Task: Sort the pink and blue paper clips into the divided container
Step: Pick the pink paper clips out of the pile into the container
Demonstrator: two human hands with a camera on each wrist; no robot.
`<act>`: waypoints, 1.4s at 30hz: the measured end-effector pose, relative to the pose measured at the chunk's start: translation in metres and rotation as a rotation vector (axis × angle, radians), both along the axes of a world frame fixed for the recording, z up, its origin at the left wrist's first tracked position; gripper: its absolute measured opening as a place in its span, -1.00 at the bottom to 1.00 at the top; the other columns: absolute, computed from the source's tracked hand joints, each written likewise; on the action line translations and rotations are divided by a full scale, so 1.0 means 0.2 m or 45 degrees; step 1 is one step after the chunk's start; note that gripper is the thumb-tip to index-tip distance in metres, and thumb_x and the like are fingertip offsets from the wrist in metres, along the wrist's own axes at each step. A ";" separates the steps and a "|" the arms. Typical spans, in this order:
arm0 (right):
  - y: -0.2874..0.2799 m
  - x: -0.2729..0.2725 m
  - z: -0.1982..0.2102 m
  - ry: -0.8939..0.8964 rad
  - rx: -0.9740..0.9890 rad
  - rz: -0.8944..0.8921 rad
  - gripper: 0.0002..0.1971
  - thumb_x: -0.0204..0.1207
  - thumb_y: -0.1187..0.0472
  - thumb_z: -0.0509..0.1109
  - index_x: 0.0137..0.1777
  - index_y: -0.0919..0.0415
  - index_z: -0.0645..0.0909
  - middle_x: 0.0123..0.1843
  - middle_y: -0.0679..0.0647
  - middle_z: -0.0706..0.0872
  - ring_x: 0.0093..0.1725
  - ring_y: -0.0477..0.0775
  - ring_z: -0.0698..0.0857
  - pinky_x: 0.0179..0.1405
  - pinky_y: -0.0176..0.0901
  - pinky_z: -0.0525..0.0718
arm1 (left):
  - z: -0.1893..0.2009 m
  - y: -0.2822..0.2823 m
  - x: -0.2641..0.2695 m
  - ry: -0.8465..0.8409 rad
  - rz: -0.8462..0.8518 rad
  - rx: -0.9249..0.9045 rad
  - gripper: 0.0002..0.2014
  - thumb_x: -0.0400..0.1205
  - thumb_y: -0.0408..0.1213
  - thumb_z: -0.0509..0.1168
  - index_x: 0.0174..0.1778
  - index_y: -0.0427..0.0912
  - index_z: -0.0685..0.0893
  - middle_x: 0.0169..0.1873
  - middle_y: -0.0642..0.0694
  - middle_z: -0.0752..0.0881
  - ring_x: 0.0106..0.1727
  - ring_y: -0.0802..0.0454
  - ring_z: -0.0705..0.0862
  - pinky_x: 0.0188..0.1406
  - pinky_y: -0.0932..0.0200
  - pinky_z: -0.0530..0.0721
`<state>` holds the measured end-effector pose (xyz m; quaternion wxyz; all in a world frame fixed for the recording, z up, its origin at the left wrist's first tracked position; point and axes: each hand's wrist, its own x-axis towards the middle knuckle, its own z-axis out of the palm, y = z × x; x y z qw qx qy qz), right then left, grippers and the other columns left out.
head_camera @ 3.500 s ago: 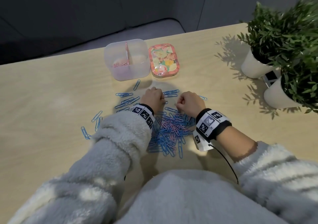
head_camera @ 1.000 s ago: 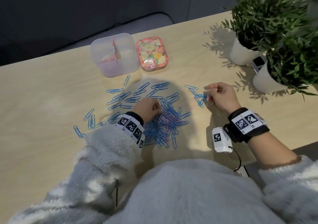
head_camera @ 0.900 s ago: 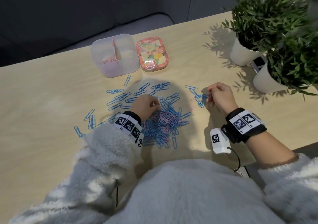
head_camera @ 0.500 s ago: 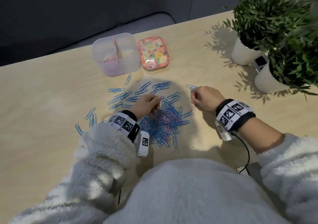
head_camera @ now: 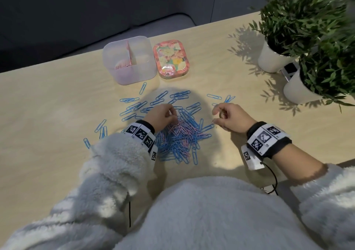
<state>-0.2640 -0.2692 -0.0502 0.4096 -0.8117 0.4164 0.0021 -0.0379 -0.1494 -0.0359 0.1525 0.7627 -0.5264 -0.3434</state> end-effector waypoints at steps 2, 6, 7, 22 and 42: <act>0.01 0.01 0.01 0.086 -0.139 0.148 -0.84 0.42 0.23 0.47 -0.24 0.06 0.52 -0.48 -0.03 0.50 -0.39 0.03 0.51 -0.22 -0.10 0.49 | 0.00 -0.01 0.03 -0.066 0.041 -0.040 -0.95 0.59 -0.28 0.29 -0.18 -0.14 0.58 -0.50 0.06 0.41 -0.43 0.09 0.39 -0.43 0.19 0.30; 0.03 0.03 0.03 0.185 -0.187 0.245 -0.85 0.48 0.26 0.35 -0.30 0.14 0.49 -0.35 0.05 0.63 -0.28 0.10 0.55 -0.18 -0.08 0.51 | 0.00 0.00 0.04 -0.207 0.072 -0.089 -0.89 0.62 -0.26 0.25 -0.01 -0.19 0.61 -0.48 0.04 0.43 -0.32 -0.01 0.44 -0.35 0.17 0.36; 0.03 0.03 0.03 0.111 -0.104 0.193 -0.84 0.48 0.30 0.31 -0.33 0.16 0.48 -0.38 0.06 0.61 -0.33 0.09 0.54 -0.21 -0.09 0.51 | 0.00 0.01 0.03 -0.228 0.057 -0.117 -0.87 0.63 -0.25 0.25 0.02 -0.19 0.61 -0.45 0.03 0.44 -0.31 -0.01 0.45 -0.30 0.17 0.38; 0.20 0.23 0.04 -0.040 0.122 -0.025 -0.75 0.39 0.12 0.48 -0.37 0.28 0.59 -0.52 0.01 0.51 -0.51 -0.04 0.46 -0.43 -0.19 0.42 | 0.00 0.03 -0.06 0.235 0.251 -0.134 -0.87 0.63 -0.24 0.25 -0.18 -0.21 0.55 -0.25 -0.10 0.66 -0.21 -0.03 0.65 -0.18 0.11 0.59; 0.11 0.29 0.15 -0.502 1.197 -0.635 -0.74 0.52 0.43 0.03 -0.20 0.26 0.55 -0.44 0.06 0.51 -0.57 -0.08 0.49 -0.66 -0.36 0.43 | 0.02 0.17 -0.10 -0.112 0.266 0.125 -0.70 0.59 -0.02 0.29 -0.26 -0.19 0.50 -0.37 -0.08 0.55 -0.31 -0.03 0.51 -0.26 0.12 0.43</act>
